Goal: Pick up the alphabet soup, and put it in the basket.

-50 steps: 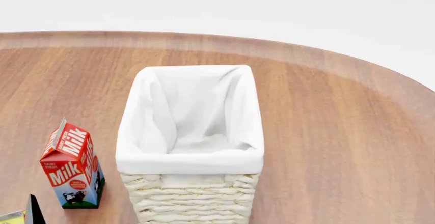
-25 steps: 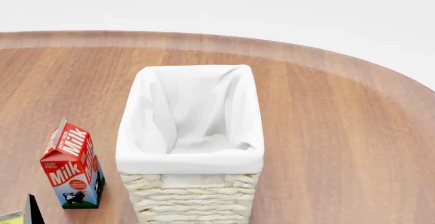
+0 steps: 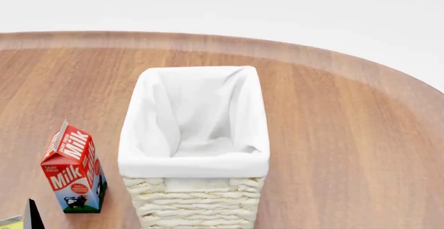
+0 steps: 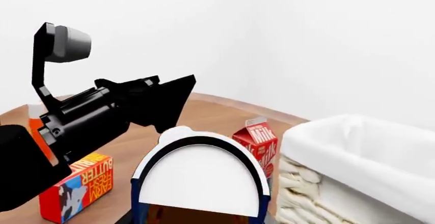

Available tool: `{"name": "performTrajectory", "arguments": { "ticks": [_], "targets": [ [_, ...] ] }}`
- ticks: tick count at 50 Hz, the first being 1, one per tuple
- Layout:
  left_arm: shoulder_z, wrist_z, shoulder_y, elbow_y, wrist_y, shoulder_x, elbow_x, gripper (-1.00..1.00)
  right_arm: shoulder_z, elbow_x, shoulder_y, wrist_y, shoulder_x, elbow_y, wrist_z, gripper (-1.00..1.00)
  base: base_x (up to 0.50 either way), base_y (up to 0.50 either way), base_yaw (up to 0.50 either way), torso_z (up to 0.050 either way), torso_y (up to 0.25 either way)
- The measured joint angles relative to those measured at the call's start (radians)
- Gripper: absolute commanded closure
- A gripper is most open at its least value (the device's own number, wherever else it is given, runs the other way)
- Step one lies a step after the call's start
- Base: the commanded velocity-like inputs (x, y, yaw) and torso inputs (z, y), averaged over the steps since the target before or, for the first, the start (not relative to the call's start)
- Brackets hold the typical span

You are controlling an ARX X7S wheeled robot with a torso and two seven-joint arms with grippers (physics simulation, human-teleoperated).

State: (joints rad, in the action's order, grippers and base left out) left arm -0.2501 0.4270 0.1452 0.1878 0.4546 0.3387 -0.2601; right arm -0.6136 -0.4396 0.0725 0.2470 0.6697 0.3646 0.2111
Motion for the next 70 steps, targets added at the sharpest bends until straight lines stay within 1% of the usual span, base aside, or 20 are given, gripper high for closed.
{"name": "performTrajectory", "arguments": {
  "ticks": [10, 19, 35, 45, 58, 70],
  "targets": [
    [-0.001, 0.001, -0.002, -0.002, 0.001, 0.002, -0.003, -1.00, 0.025, -0.048, -0.029, -0.048, -0.015, 0.013, -0.053, 1.00, 0.00, 0.00, 0.00, 0.000, 0.001],
    [-0.002, 0.003, -0.004, -0.003, 0.001, 0.003, -0.003, -1.00, 0.045, -0.079, -0.087, -0.157, -0.023, 0.059, -0.142, 1.00, 0.00, 0.00, 0.00, 0.000, 0.000],
    [-0.007, 0.006, -0.009, -0.009, 0.001, 0.003, -0.002, -1.00, 0.081, -0.164, -0.288, -0.493, -0.006, 0.246, -0.346, 1.00, 0.00, 0.00, 0.00, 0.000, 0.001],
    [-0.010, 0.007, -0.010, -0.011, 0.002, 0.003, -0.002, -1.00, 0.101, -0.262, -0.479, -0.717, -0.032, 0.302, -0.453, 1.00, 0.00, 0.00, 0.00, 0.000, 0.000],
    [-0.011, 0.010, -0.009, -0.010, 0.004, 0.006, -0.005, -1.00, 0.093, -0.343, -0.741, -0.948, -0.117, 0.214, -0.531, 1.00, 0.00, 0.00, 0.00, 0.000, 0.001],
    [-0.012, 0.013, -0.008, -0.007, 0.006, 0.009, -0.005, -1.00, 0.058, -0.357, -0.959, -1.087, -0.222, 0.010, -0.540, 1.00, 0.00, 0.00, 0.00, 0.000, 0.001]
  ]
}}
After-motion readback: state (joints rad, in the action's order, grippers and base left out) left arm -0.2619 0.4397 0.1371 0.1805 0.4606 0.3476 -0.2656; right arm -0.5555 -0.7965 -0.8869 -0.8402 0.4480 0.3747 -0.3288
